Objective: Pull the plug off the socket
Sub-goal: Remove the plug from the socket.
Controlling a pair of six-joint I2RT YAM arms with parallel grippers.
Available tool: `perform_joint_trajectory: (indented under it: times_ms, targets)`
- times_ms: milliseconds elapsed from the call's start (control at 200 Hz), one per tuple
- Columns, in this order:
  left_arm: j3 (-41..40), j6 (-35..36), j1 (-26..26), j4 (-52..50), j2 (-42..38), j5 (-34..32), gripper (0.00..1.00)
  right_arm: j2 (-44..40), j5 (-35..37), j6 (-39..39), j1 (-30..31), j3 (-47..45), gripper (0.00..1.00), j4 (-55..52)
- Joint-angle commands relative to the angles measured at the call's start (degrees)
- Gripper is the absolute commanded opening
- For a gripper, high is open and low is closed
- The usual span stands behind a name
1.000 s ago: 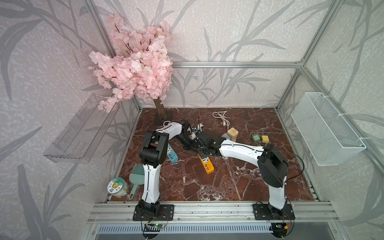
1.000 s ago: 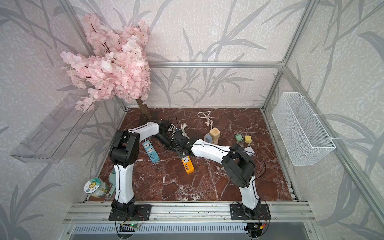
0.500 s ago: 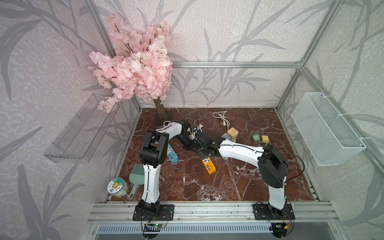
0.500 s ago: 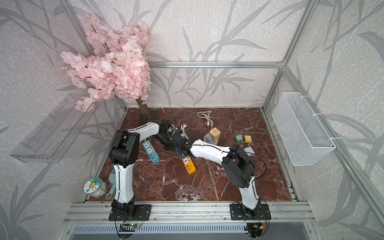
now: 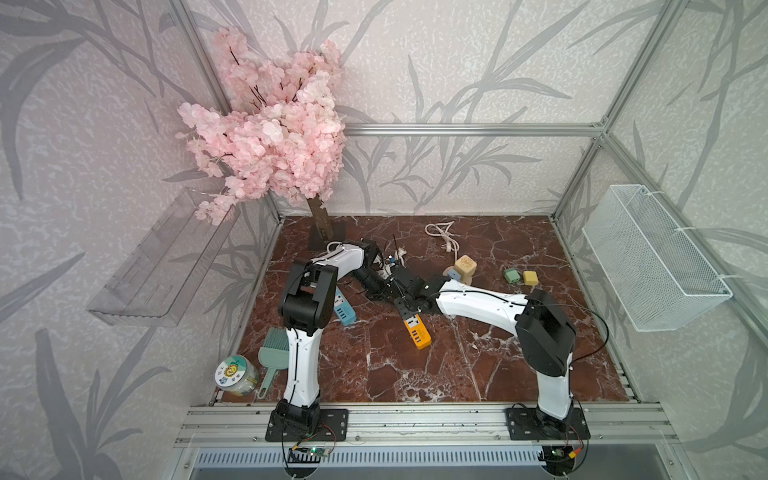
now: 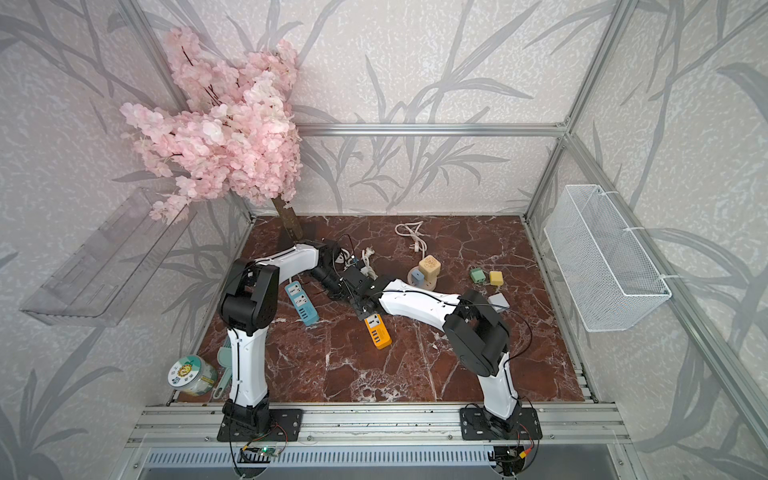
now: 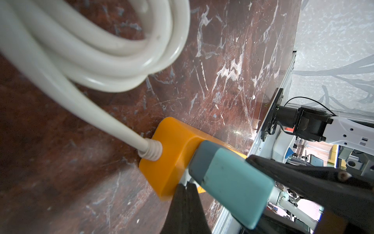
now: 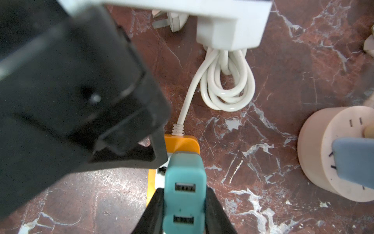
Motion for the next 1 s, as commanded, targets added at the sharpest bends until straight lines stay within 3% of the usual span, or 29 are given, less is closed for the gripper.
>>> perform_joint_trajectory:
  times_ms: [0,265,500,720,815,995]
  targets:
    - [0.18,-0.33,0.30,1.90,2.96,-6.50,0.00,-2.63,0.90,-0.27,2.48,1.99,0.00,1.17]
    - [0.20,-0.41,0.30,1.89,2.97,-6.62,0.00,0.14,8.30,-5.33,6.02,5.43,0.00,-3.56]
    - [0.19,-0.42,0.30,1.86,2.97,-6.46,0.00,-0.78,6.86,-3.62,5.97,3.93,0.00,-1.35]
    - [-1.13,0.37,1.69,1.85,0.92,-1.33,0.00,-1.67,1.73,5.95,2.55,0.73,0.00,1.07]
    - [-0.46,1.34,3.21,-0.45,-0.03,3.44,0.00,-2.49,2.84,8.79,2.25,-0.82,0.00,2.58]
    - [-1.04,3.28,3.81,-1.91,-4.33,4.78,0.00,-1.15,3.11,17.34,1.33,-0.07,0.00,1.23]
